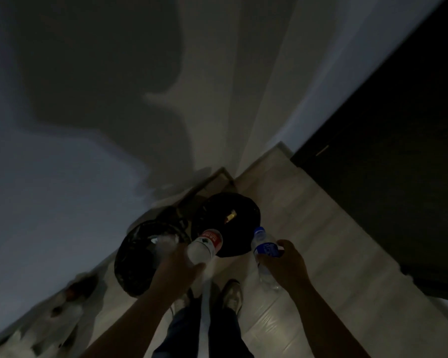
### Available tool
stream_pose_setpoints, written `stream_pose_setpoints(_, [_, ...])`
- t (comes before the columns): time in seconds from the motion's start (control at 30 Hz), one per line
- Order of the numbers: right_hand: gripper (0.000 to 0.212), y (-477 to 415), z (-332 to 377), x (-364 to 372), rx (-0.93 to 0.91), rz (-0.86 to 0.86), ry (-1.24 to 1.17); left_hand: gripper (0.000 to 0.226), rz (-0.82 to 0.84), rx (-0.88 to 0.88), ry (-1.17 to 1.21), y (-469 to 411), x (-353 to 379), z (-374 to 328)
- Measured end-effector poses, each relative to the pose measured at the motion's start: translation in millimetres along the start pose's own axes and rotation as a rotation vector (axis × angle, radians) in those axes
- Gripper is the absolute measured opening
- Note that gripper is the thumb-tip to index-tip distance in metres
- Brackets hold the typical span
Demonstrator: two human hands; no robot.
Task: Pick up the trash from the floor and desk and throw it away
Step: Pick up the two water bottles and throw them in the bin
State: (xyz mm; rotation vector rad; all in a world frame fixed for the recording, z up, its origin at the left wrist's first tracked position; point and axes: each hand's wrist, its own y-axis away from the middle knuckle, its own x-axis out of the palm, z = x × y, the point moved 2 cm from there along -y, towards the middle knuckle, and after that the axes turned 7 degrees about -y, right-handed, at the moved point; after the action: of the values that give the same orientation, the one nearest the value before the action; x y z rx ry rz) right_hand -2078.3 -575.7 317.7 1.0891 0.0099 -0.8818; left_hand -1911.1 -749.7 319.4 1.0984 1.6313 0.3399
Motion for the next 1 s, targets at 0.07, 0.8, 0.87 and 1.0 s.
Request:
stream_pose_setpoints(0.07, [0.071, -28, -12, 12, 0.013, 0.001, -0.003, 0.050, 0.032, -0.034, 0.038, -38, 22, 6])
stream_pose_setpoints(0.8, [0.059, -245, -131, 110, 0.083, 0.008, -0.024, 0.042, 0.041, -0.025, -0.144, -308, 211, 52])
stream_pose_setpoints(0.87, [0.057, -252, -132, 115, 0.076, 0.013, -0.015, 0.041, 0.043, 0.001, -0.177, -310, 212, 58])
stream_pose_setpoints(1.0, [0.058, -266, -124, 126, 0.069, 0.044, 0.046, 0.037, 0.056, -0.011, -0.136, -306, 207, 69])
